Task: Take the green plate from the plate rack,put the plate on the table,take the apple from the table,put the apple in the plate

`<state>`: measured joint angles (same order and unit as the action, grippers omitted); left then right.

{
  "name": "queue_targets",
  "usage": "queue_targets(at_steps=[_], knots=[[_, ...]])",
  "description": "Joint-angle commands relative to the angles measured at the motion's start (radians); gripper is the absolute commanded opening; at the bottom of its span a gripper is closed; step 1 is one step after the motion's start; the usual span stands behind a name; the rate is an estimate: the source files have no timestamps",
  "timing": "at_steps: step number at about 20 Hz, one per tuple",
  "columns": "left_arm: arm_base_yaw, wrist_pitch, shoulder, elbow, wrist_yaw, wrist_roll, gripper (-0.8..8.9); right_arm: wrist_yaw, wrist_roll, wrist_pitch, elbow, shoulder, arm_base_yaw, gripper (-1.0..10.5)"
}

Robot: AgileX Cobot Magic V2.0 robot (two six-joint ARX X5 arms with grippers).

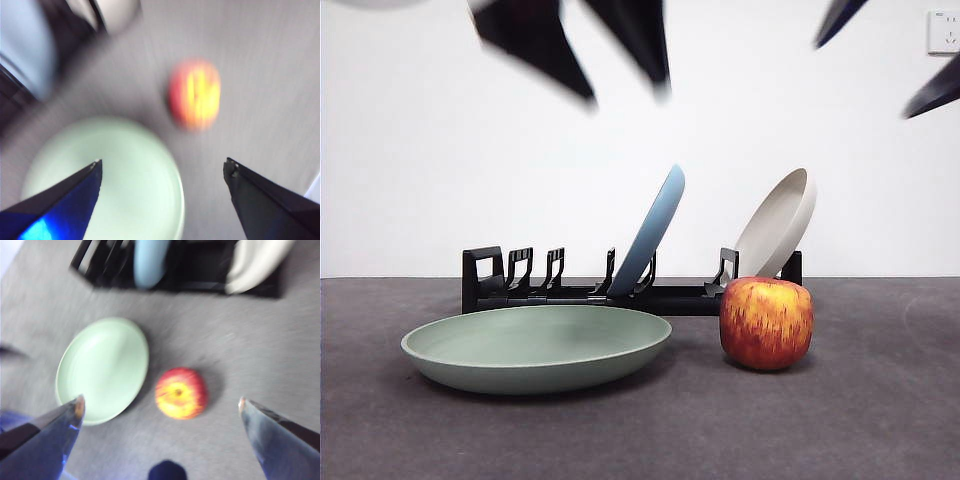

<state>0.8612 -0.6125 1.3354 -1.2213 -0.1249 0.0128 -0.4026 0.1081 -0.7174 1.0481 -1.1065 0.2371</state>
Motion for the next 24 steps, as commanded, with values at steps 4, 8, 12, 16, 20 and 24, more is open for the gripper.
queue_targets(at_steps=[4, 8, 12, 16, 20, 24], knots=[[-0.072, 0.021, -0.388, 0.003, -0.154, 0.022, 4.08, 0.188, -0.047, 0.005, 0.090, -0.220, 0.173, 5.7], [-0.107, 0.000, -0.610, 0.003, -0.327, 0.021, 4.08, 0.216, -0.065, 0.041, 0.120, -0.402, 0.237, 5.7], [-0.106, -0.059, -0.724, 0.003, -0.424, 0.021, 4.08, 0.315, -0.084, 0.074, 0.120, -0.554, 0.270, 5.7], [-0.106, -0.146, -0.738, 0.003, -0.451, 0.024, 4.08, 0.325, -0.083, 0.103, 0.120, -0.663, 0.270, 5.6], [-0.106, -0.182, -0.735, 0.003, -0.451, 0.049, 4.08, 0.325, -0.072, 0.096, 0.120, -0.684, 0.270, 1.4], [-0.106, -0.182, -0.735, 0.003, -0.451, 0.048, 4.08, 0.327, -0.072, 0.077, 0.120, -0.683, 0.268, -0.1]])
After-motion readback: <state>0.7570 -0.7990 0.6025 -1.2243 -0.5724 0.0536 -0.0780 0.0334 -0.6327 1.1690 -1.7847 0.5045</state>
